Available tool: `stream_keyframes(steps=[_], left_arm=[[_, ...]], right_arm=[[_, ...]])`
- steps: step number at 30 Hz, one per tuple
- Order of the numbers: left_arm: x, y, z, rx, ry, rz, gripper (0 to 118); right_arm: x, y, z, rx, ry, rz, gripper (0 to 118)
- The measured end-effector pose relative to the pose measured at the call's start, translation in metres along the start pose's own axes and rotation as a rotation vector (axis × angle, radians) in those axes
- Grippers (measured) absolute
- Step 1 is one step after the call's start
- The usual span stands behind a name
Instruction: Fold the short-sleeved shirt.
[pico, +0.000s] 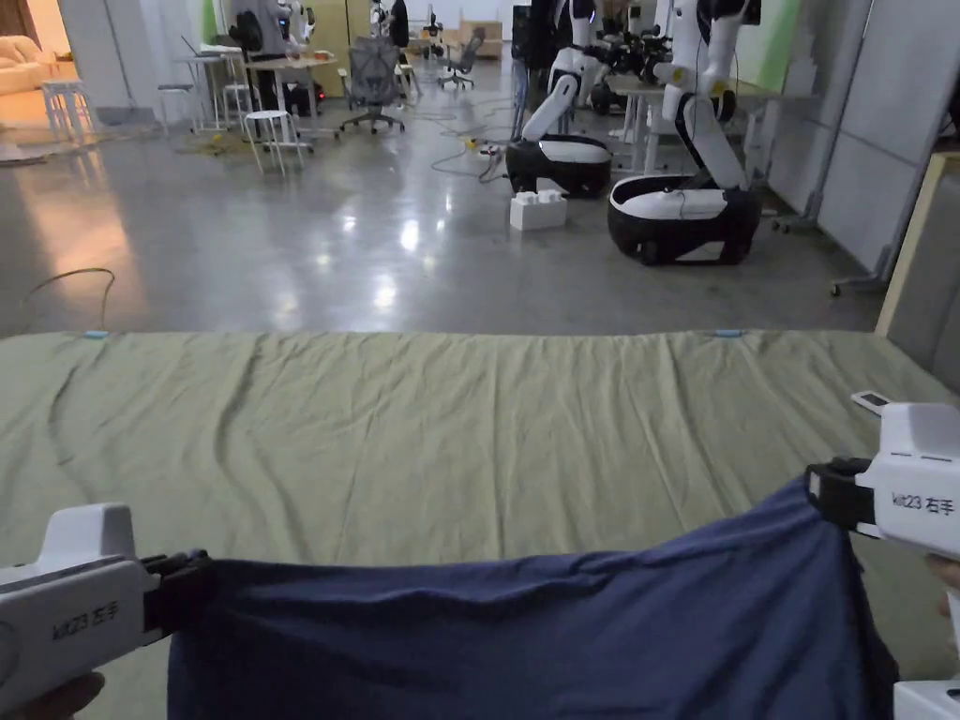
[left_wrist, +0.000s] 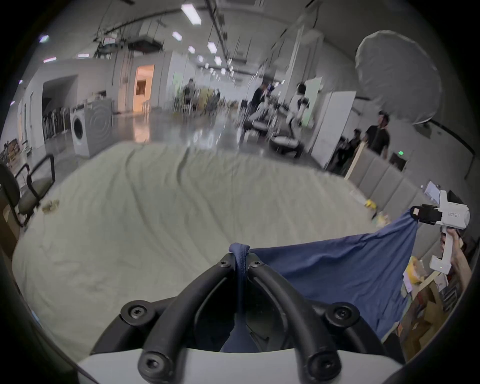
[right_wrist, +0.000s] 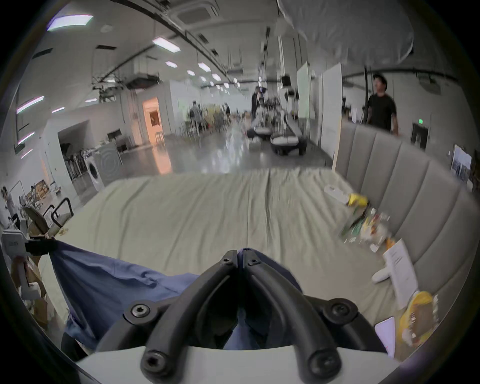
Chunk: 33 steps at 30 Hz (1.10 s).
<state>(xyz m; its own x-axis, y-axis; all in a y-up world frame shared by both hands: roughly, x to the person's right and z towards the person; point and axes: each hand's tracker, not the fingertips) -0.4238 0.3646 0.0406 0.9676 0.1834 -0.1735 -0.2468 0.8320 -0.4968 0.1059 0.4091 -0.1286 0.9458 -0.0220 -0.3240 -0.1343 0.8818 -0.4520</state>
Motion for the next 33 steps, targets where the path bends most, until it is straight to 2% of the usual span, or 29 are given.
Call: stream_keyframes(steps=[6, 10, 12, 14, 15, 19, 21, 23, 31, 32, 33], left_arm=[[0.009, 0.057, 0.118, 0.236, -0.026, -0.093, 6], [-0.001, 0.116, 0.144, 0.376, -0.053, -0.079, 6], [0.023, 0.121, 0.175, 0.413, -0.028, -0.095, 6], [0.012, 0.141, 0.185, 0.438, -0.02, -0.093, 6], [0.031, 0.136, 0.201, 0.467, -0.012, -0.098, 6], [0.023, 0.167, 0.218, 0.531, 0.004, -0.092, 6], [0.041, 0.167, 0.231, 0.531, 0.023, -0.104, 6], [0.046, 0.173, 0.24, 0.56, 0.027, -0.093, 6], [0.047, 0.184, 0.237, 0.607, 0.062, -0.063, 6], [0.048, 0.186, 0.236, 0.67, 0.079, -0.165, 6], [0.046, 0.187, 0.234, 0.655, 0.074, -0.148, 6]], right_arm=[[-0.01, 0.057, 0.1, 0.22, 0.001, -0.013, 2], [-0.015, 0.095, 0.147, 0.357, -0.013, -0.028, 2], [-0.018, 0.112, 0.161, 0.422, -0.02, -0.024, 2], [-0.024, 0.132, 0.179, 0.462, -0.037, -0.012, 2], [-0.025, 0.139, 0.183, 0.474, -0.041, -0.017, 2], [-0.033, 0.175, 0.204, 0.573, -0.079, 0.012, 2], [-0.037, 0.192, 0.212, 0.597, -0.09, 0.033, 2], [-0.035, 0.207, 0.217, 0.642, -0.15, 0.066, 2], [-0.046, 0.229, 0.221, 0.674, -0.227, 0.082, 2], [-0.046, 0.229, 0.218, 0.673, -0.231, 0.079, 2], [-0.046, 0.229, 0.216, 0.668, -0.233, 0.079, 2]])
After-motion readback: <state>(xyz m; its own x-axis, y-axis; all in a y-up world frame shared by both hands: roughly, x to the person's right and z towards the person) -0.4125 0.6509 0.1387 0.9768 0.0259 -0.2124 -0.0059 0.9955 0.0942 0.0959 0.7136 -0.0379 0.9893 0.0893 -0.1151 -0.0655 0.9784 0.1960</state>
